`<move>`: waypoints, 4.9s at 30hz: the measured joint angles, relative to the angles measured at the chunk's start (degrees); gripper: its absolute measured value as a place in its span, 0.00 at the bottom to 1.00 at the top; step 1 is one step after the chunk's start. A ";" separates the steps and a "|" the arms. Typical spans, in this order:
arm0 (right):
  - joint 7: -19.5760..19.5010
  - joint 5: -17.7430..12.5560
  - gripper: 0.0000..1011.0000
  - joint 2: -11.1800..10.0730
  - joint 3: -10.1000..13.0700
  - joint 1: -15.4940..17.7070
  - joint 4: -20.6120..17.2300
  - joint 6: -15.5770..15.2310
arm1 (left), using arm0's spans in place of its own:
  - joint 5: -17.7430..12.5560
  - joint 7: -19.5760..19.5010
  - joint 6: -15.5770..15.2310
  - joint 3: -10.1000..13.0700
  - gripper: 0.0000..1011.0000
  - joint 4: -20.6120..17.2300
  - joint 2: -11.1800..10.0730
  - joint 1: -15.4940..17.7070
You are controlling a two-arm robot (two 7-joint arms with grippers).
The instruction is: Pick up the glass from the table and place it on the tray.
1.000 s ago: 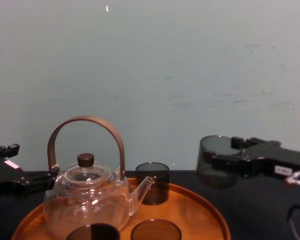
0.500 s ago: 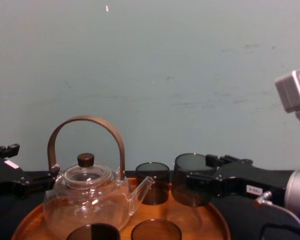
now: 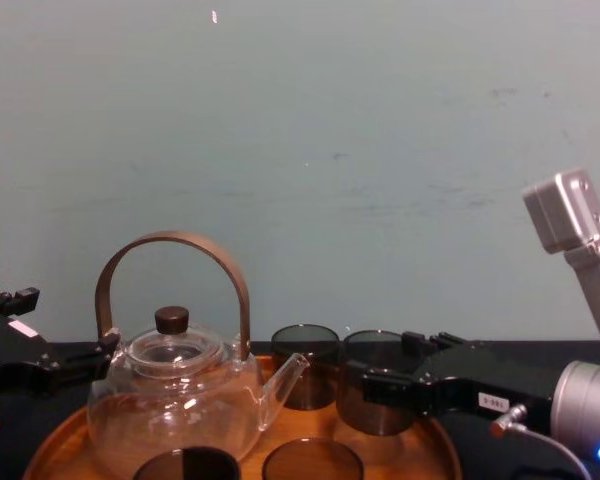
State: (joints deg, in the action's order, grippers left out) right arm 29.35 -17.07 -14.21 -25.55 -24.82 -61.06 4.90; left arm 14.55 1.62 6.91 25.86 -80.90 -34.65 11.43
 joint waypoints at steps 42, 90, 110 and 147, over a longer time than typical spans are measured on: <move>0.93 1.49 0.89 0.87 -0.84 -0.85 2.85 1.45 | 0.00 0.00 0.00 0.00 1.00 0.00 0.00 0.00; 1.55 -1.14 0.99 -3.63 1.27 3.70 -8.56 0.76 | 0.00 0.00 0.00 0.00 1.00 0.00 0.00 0.00; -3.91 -2.55 0.99 -11.38 8.76 14.10 -22.61 3.02 | 0.00 0.00 0.00 0.00 1.00 0.00 0.00 0.00; -9.76 -0.05 0.99 -11.12 18.35 21.50 -20.45 5.67 | 0.00 0.00 0.00 0.00 1.00 0.00 0.00 0.00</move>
State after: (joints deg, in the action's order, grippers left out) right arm 19.60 -17.11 -25.33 -7.20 -3.31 -81.51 10.56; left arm 14.55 1.62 6.91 25.86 -80.90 -34.65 11.43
